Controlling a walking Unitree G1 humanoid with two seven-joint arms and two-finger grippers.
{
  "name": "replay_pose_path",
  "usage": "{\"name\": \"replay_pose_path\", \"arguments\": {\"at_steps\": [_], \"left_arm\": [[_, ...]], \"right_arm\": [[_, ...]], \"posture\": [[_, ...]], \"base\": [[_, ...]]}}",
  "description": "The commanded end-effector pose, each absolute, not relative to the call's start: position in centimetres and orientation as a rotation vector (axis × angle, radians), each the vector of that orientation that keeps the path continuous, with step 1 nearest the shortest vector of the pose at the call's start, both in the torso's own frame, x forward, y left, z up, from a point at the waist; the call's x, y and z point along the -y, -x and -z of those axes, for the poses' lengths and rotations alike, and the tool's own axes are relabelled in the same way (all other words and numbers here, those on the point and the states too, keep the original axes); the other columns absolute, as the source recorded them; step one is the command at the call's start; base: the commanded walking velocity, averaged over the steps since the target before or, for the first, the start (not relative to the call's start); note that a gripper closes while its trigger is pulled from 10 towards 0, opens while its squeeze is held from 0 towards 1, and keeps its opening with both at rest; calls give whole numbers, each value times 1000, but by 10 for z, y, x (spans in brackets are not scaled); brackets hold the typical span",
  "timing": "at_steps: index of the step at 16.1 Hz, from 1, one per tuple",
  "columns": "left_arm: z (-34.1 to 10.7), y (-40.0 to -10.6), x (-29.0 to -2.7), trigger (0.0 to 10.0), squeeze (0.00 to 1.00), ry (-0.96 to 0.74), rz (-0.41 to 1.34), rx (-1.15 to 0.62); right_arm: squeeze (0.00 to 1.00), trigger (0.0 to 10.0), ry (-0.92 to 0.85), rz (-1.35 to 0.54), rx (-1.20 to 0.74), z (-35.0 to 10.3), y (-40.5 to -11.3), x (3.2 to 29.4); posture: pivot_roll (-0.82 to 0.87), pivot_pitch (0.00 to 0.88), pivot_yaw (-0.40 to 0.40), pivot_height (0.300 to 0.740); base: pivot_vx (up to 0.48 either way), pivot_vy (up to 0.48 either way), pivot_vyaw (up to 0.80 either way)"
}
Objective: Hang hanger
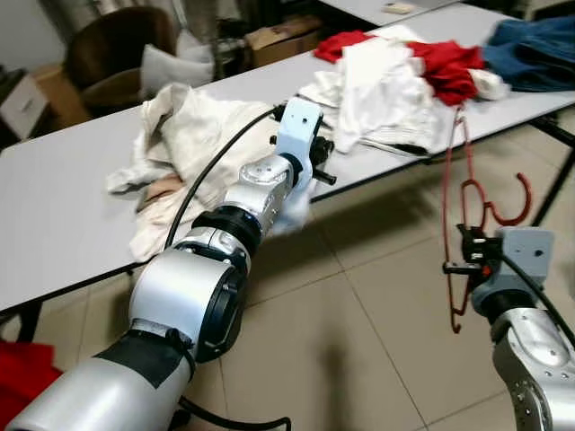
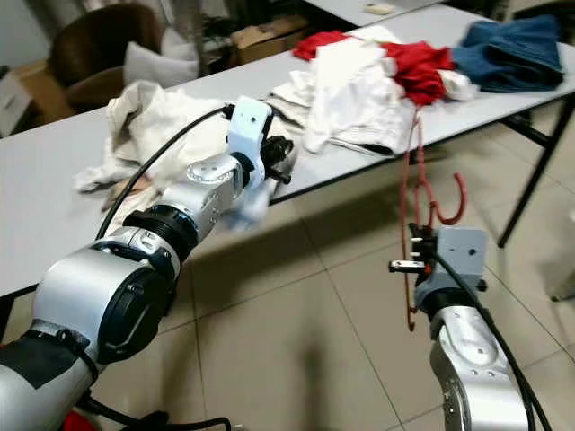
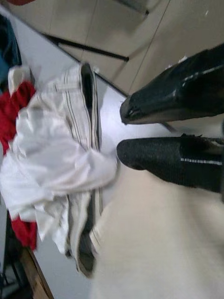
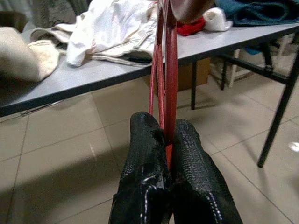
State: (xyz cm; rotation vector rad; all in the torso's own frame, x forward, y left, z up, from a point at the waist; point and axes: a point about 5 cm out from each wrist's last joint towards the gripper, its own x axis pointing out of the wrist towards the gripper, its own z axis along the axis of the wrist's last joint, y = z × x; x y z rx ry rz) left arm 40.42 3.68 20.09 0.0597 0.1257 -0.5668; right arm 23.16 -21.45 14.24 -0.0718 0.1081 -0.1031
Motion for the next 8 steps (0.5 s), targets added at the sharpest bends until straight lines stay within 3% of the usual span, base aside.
{"name": "replay_pose_path", "arguments": {"at_steps": [1, 8], "left_arm": [[-206, -408, -49, 10000, 1000, -78, 543, -116], [-226, -415, -79, 10000, 1000, -3, 551, -38]], "right_arm": [[0, 10000, 63, 81, -86, -149, -232, 207], [0, 10000, 62, -1, -88, -151, -244, 196]], "posture": [[-214, 0, 230, 740], [-155, 0, 179, 740]], "base": [[0, 0, 0], [0, 0, 0]]}}
